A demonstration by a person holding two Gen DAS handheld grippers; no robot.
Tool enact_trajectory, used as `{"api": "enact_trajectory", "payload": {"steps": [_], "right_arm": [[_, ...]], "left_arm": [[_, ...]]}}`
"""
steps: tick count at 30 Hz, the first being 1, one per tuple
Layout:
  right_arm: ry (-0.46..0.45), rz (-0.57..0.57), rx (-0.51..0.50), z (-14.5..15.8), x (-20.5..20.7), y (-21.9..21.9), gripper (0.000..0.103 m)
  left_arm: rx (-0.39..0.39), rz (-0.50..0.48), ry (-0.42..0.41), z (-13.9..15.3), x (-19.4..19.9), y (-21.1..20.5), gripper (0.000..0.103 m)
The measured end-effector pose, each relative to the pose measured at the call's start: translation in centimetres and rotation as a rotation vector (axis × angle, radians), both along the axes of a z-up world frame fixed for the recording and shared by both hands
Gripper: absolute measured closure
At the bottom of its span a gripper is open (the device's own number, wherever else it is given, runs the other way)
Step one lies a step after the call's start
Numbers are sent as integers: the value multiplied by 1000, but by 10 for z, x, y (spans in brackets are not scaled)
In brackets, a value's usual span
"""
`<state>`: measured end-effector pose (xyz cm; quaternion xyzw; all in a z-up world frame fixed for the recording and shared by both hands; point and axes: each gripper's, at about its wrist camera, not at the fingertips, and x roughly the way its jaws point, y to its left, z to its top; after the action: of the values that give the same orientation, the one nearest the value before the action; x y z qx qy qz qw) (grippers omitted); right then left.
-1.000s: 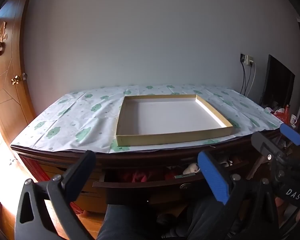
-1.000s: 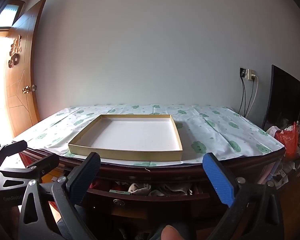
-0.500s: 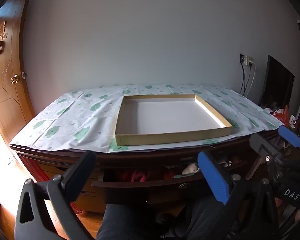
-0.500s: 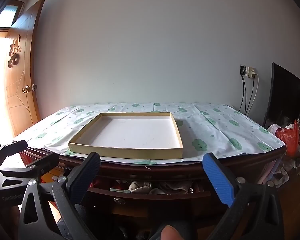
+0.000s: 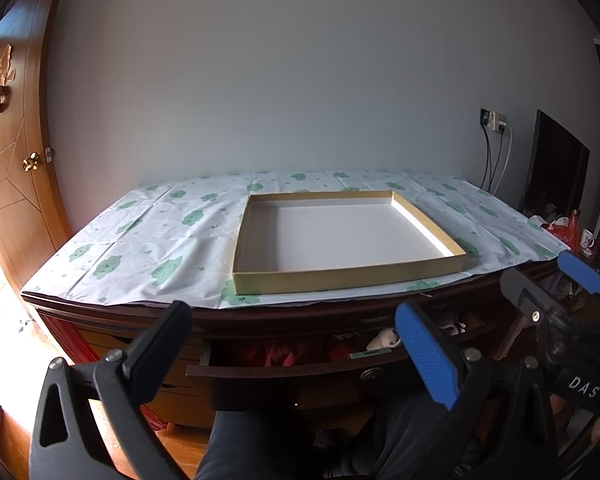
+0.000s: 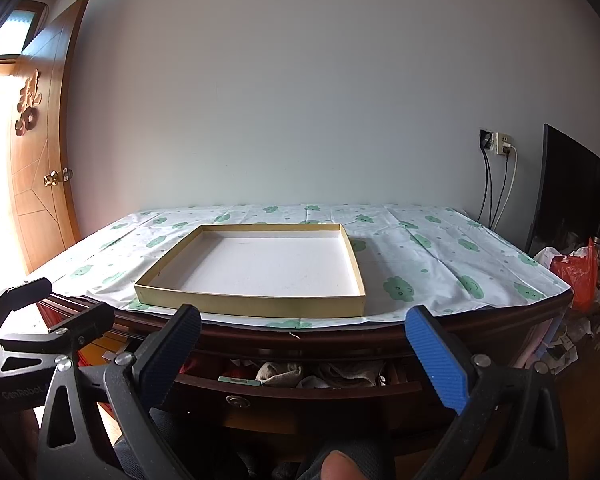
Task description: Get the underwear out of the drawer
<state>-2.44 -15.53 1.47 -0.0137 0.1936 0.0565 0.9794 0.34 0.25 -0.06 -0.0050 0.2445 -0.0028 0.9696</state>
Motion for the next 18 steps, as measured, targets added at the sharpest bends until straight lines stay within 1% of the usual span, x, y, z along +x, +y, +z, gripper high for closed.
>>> {"api": "enact_trajectory", "payload": {"steps": [18], "right_arm": [[0,0,0,0,1,0,0]], "left_arm": [[1,5,-6,2,1,3,0]]}}
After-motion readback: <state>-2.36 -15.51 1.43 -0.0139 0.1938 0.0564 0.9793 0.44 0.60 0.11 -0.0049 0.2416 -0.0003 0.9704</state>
